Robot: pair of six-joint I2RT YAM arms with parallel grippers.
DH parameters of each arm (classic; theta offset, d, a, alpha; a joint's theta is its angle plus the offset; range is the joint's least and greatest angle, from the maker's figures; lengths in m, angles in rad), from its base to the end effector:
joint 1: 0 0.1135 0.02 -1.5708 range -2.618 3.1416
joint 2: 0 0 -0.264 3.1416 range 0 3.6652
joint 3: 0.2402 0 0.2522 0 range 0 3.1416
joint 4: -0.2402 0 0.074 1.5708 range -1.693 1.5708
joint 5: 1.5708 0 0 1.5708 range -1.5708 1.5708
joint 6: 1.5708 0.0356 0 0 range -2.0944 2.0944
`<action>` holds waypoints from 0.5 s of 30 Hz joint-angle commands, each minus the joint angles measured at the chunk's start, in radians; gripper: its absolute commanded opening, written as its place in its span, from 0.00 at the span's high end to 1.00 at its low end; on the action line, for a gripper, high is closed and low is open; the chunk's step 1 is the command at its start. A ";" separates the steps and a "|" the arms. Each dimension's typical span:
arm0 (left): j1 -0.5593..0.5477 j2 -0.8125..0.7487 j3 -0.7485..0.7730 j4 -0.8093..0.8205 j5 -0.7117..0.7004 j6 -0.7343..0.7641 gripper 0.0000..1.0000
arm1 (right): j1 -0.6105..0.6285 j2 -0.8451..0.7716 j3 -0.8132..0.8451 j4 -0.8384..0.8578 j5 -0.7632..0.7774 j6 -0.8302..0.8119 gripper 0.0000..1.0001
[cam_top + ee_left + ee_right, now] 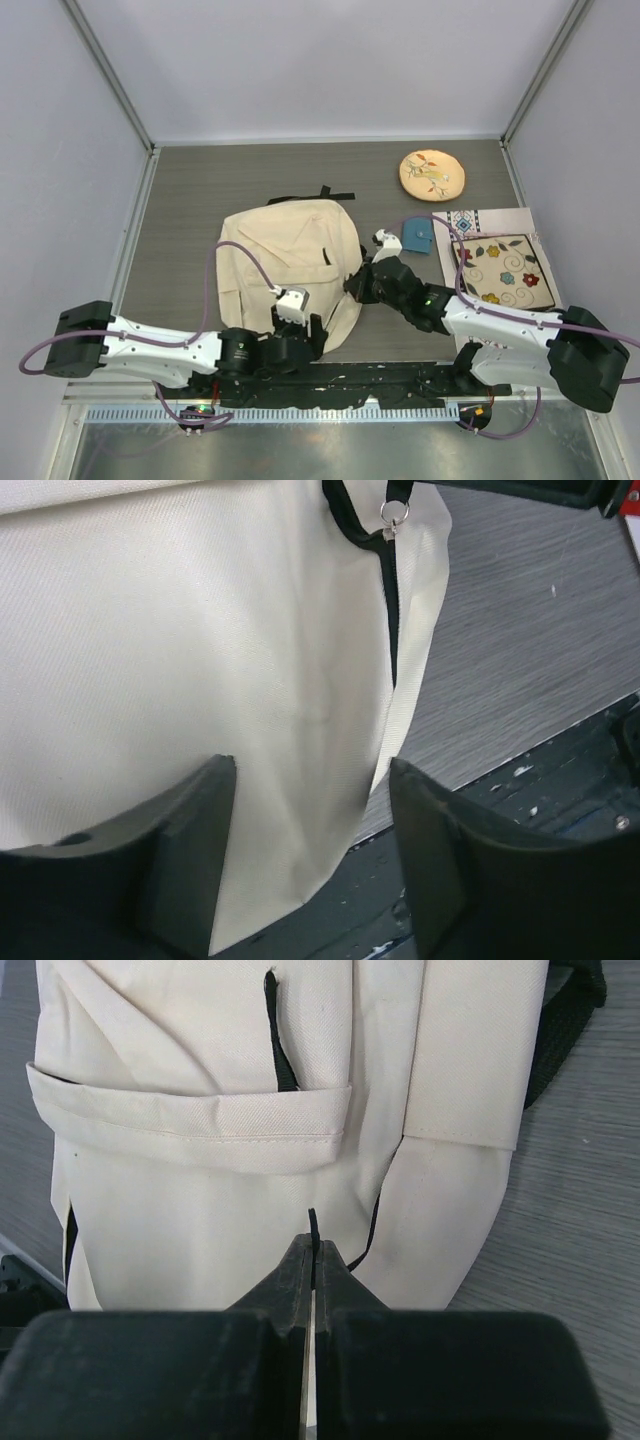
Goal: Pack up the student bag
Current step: Zip the student bag at the center of the board.
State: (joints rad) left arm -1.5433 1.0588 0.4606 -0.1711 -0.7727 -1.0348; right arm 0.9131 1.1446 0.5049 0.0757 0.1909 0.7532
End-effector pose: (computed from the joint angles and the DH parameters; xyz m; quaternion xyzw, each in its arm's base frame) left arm 0.0303 -0.1976 0.1861 0.0723 0.8625 -0.2506 0.4337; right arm 0.1492 0.1821 0.1975 -0.0238 0.8728 0.2992 0.3847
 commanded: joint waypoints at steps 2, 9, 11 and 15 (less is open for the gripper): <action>0.029 0.073 0.110 -0.018 -0.042 0.041 0.22 | 0.038 -0.072 -0.014 0.007 0.111 -0.026 0.99; 0.120 0.171 0.187 0.126 0.052 0.145 0.19 | 0.076 -0.112 -0.051 -0.002 0.150 0.008 0.99; 0.130 0.187 0.197 0.148 0.053 0.159 0.19 | 0.075 -0.127 -0.057 -0.010 0.157 0.006 0.99; 0.156 0.208 0.204 0.208 0.108 0.191 0.21 | 0.075 -0.146 -0.063 -0.019 0.168 0.005 0.99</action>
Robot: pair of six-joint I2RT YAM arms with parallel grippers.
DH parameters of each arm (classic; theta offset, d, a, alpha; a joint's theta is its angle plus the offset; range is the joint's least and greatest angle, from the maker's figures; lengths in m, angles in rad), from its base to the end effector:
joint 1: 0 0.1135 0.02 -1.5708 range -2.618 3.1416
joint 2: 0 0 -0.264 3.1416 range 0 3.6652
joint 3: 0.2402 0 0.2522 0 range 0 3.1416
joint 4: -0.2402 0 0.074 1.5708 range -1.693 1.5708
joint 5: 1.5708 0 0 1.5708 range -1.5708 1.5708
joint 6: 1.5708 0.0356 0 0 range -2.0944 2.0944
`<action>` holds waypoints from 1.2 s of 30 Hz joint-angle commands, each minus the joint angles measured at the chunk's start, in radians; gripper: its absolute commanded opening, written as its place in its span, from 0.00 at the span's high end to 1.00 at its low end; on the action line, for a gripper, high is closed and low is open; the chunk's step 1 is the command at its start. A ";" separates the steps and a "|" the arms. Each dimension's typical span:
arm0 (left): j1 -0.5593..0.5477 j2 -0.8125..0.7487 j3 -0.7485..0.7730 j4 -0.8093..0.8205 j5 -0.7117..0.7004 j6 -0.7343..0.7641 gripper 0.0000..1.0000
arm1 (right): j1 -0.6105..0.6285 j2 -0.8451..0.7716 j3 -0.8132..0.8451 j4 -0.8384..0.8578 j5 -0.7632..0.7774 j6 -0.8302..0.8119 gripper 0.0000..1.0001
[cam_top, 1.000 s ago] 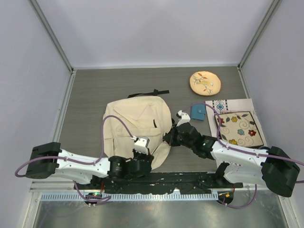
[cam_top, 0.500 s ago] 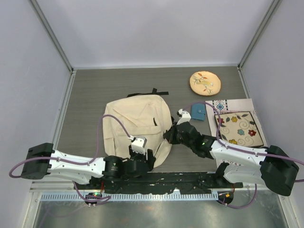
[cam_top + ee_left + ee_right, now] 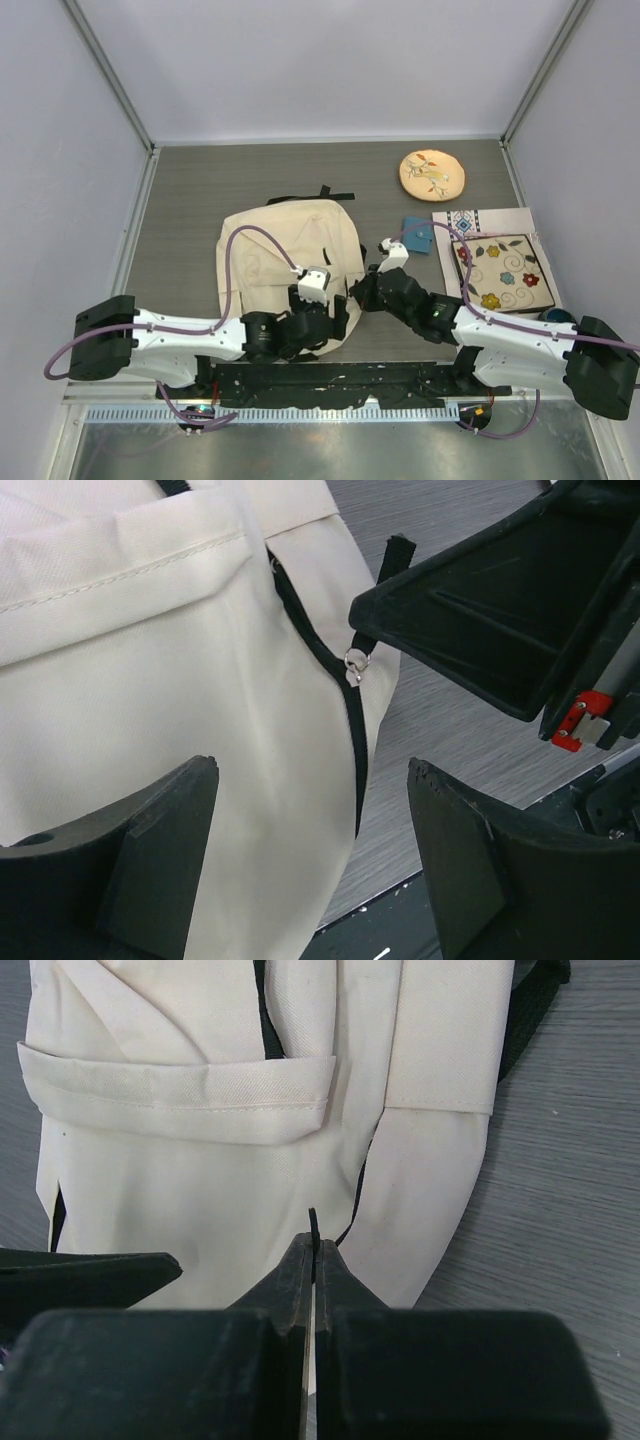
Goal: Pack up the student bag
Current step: Zip the student bag at the center of the board.
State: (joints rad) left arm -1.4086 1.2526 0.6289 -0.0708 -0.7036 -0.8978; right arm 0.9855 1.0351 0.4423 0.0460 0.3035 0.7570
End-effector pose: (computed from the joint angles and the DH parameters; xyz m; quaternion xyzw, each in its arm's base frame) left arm 0.0629 -0.2420 0.2051 0.0733 0.8594 -0.2375 0.4468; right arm 0.1272 0.1726 0.1973 -0.0247 0.8646 0.2857 0.4127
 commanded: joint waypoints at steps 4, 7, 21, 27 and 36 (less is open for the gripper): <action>0.028 0.045 0.038 0.132 0.088 0.059 0.23 | 0.004 -0.044 -0.010 0.009 0.057 0.001 0.99; 0.030 0.073 0.040 0.155 0.111 0.060 0.24 | 0.004 -0.046 -0.011 0.011 0.065 0.004 0.99; 0.033 0.111 0.049 0.175 0.047 0.026 0.94 | 0.004 -0.067 -0.008 -0.014 0.069 -0.007 0.99; 0.033 0.074 0.031 0.207 0.148 0.082 1.00 | 0.002 0.029 0.036 -0.017 0.083 -0.033 0.99; 0.031 -0.004 0.003 0.194 0.303 0.148 1.00 | -0.076 0.180 0.131 0.031 0.083 -0.085 0.99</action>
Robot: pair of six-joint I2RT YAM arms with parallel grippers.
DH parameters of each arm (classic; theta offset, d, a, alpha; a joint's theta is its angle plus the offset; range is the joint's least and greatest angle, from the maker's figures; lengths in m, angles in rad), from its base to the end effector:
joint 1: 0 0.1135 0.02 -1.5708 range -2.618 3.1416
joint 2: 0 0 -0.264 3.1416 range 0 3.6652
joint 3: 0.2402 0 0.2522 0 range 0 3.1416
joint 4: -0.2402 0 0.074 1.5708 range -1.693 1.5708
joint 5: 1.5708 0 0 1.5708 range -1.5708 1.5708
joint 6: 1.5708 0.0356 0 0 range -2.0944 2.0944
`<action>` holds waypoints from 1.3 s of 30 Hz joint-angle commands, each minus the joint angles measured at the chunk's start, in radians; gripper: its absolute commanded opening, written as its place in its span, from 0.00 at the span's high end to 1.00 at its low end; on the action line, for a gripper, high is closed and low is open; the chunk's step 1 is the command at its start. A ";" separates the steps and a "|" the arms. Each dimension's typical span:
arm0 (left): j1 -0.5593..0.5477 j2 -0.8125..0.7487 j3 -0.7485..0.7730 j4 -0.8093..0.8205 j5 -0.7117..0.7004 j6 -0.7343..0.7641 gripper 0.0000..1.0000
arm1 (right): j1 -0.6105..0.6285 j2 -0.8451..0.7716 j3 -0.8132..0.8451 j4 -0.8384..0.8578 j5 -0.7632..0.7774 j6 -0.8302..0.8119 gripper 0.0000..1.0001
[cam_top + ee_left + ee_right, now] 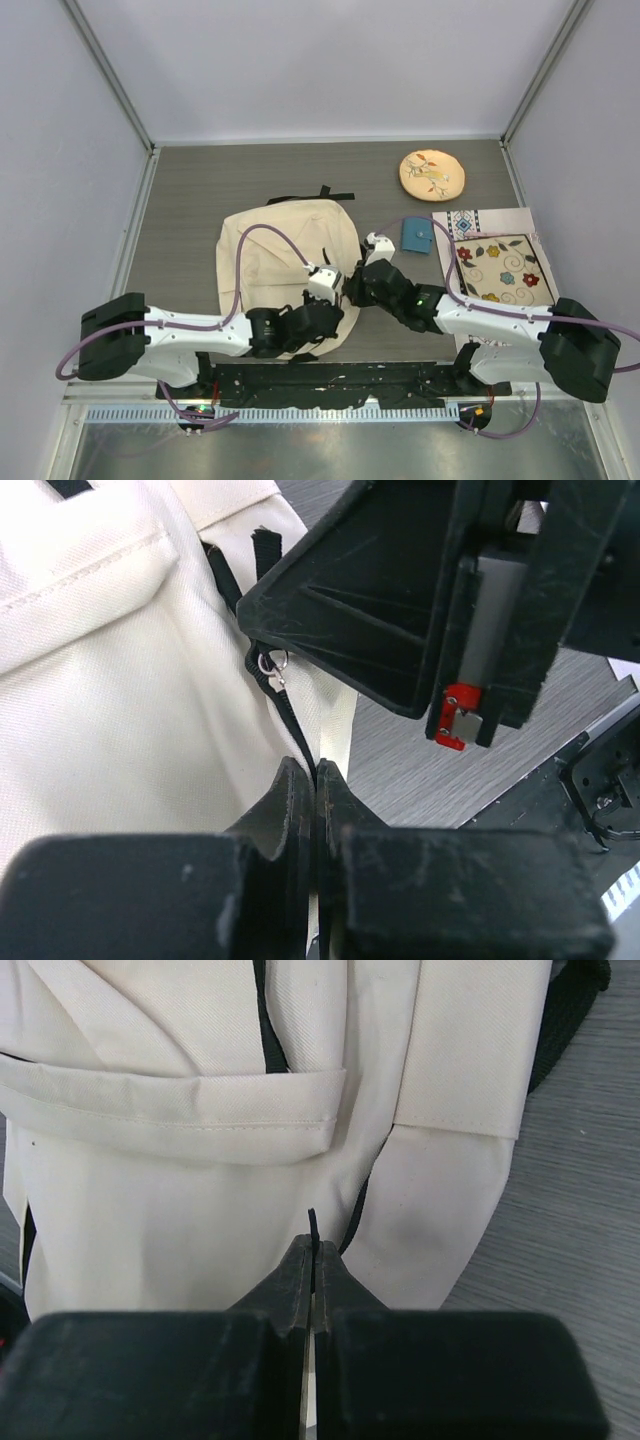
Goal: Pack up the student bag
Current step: Zip the student bag at the center of the board.
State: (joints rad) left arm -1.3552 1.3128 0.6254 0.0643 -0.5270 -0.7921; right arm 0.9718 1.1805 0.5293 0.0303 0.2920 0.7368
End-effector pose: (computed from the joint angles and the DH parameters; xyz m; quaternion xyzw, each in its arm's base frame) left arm 0.0742 -0.2552 0.1986 0.1245 0.8583 -0.2767 0.4138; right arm 0.1430 0.1913 0.1940 -0.0371 0.8816 0.2562 0.3947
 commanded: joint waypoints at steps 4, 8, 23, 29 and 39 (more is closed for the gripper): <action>-0.032 -0.070 0.004 0.029 0.154 0.051 1.00 | -0.107 0.082 0.084 0.048 0.084 -0.091 0.99; -0.039 -0.084 -0.009 0.025 0.153 0.053 1.00 | -0.125 0.099 0.092 0.046 0.081 -0.097 0.99; -0.041 -0.184 -0.079 -0.034 0.130 0.030 1.00 | -0.189 0.146 0.123 0.075 0.102 -0.112 0.99; -0.041 -0.155 -0.084 -0.011 0.110 0.013 1.00 | -0.222 0.185 0.178 0.097 0.070 -0.128 0.99; 0.017 -0.110 0.042 -0.161 -0.016 -0.030 0.14 | -0.231 0.045 0.104 0.031 0.156 -0.088 0.99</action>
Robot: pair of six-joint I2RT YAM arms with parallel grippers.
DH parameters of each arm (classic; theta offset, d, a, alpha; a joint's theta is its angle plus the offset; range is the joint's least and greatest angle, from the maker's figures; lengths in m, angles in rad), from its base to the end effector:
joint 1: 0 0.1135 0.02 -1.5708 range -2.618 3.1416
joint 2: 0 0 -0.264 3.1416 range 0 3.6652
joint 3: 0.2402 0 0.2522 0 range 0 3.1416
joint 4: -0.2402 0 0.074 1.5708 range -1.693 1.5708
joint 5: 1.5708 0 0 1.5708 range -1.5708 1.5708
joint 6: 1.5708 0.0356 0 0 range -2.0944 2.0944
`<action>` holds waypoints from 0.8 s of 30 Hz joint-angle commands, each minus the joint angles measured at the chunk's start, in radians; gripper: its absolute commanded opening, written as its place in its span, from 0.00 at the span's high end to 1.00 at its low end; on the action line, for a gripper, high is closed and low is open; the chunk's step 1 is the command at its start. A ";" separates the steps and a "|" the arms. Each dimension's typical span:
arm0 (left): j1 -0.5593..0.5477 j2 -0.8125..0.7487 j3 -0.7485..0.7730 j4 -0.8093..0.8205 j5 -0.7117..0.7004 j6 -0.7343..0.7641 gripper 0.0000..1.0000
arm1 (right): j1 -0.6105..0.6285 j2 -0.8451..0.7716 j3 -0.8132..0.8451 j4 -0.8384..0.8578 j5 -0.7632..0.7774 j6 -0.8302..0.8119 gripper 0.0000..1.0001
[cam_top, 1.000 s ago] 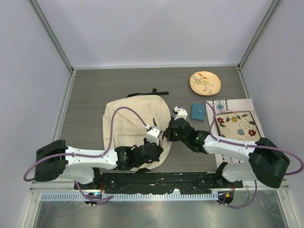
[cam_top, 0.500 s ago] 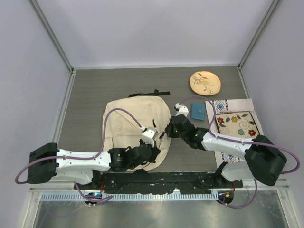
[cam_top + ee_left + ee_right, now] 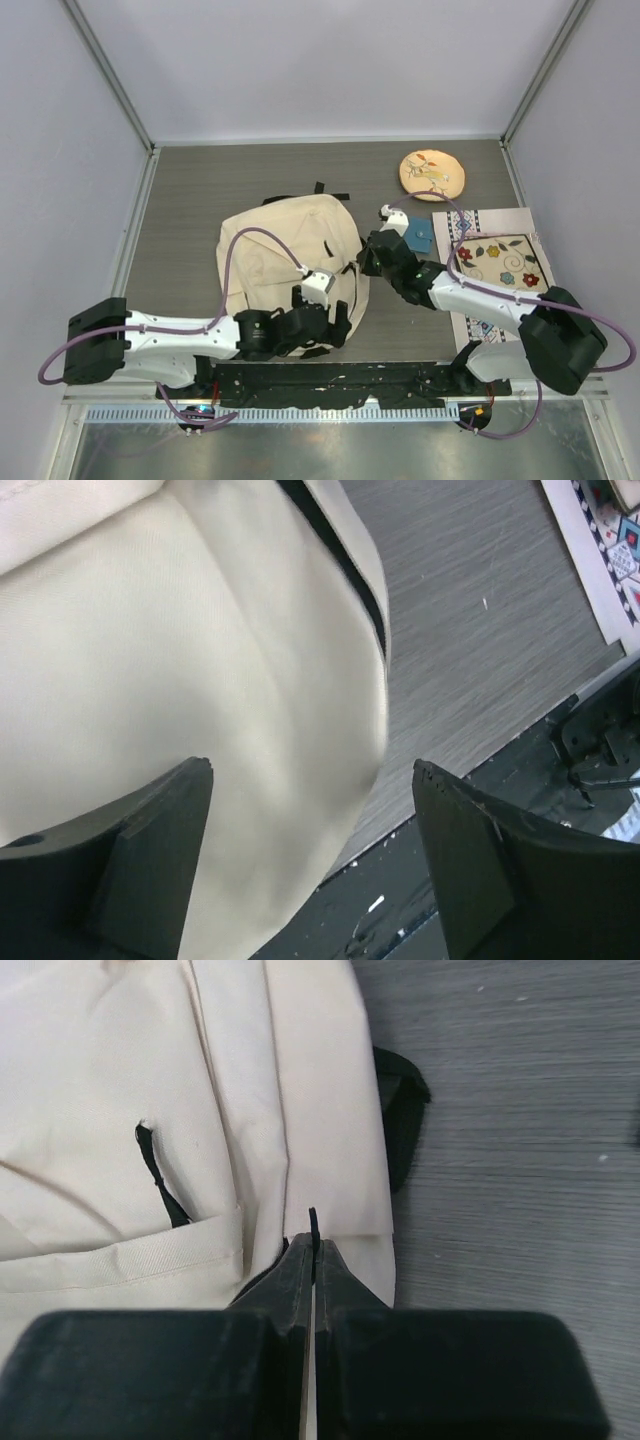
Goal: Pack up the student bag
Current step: Zip the student bag at the center of the board.
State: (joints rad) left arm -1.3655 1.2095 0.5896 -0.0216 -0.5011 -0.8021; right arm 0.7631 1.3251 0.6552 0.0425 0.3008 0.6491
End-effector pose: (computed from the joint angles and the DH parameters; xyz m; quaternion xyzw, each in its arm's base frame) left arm 0.0667 -0.2366 0.2040 0.1340 0.8628 -0.2799 0.3990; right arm 0.2042 0.1807 0.2011 0.0178 0.8832 0.1900 0.4285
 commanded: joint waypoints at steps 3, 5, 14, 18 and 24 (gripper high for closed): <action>0.075 -0.045 0.101 -0.118 -0.043 0.003 0.05 | -0.030 -0.161 -0.061 -0.007 0.170 0.018 0.99; 0.103 -0.074 0.111 -0.161 -0.074 0.000 0.01 | -0.030 -0.188 -0.084 -0.016 0.153 0.038 0.99; 0.357 -0.261 0.138 -0.425 -0.071 -0.054 0.00 | -0.030 -0.331 -0.209 -0.064 0.072 0.093 0.99; 0.430 -0.280 0.101 -0.423 -0.013 -0.052 0.01 | -0.030 -0.377 -0.262 -0.059 0.012 0.113 0.99; 0.480 -0.196 0.095 -0.394 0.038 -0.069 0.00 | -0.030 -0.412 -0.299 -0.018 -0.071 0.112 0.95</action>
State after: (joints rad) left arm -0.9142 0.9638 0.6842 -0.4179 -0.5068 -0.8577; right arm 0.7372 0.9348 0.3695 0.0055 0.2821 0.7593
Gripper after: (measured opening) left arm 0.994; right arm 0.038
